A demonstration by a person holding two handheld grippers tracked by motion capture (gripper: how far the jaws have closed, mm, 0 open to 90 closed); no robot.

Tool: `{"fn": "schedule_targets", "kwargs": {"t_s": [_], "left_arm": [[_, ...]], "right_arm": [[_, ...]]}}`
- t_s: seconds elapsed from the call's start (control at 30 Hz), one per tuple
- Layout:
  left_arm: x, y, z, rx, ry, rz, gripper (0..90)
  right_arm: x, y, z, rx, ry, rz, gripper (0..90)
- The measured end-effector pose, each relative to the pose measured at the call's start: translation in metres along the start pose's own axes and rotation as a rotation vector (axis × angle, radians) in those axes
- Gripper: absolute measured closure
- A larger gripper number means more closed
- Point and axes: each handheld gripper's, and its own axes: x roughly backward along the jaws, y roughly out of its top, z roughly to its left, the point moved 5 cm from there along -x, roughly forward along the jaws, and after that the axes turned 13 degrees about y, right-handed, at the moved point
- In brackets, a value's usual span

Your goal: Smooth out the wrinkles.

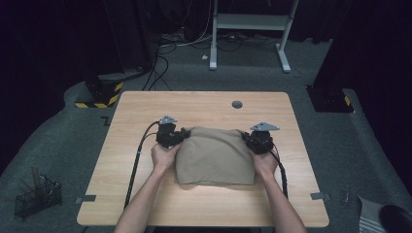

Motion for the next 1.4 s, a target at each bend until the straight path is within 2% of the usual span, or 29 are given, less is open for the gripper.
{"fn": "schedule_targets", "kwargs": {"t_s": [1.03,1.4], "left_arm": [[-0.018,-0.007,0.006,0.009,0.002,0.047,83.7],[-0.017,-0.005,0.006,-0.001,0.017,0.039,79.6]], "right_arm": [[-0.024,-0.017,-0.011,-0.058,0.003,0.076,84.6],[-0.023,-0.017,-0.011,-0.066,0.000,0.070,82.1]]}}
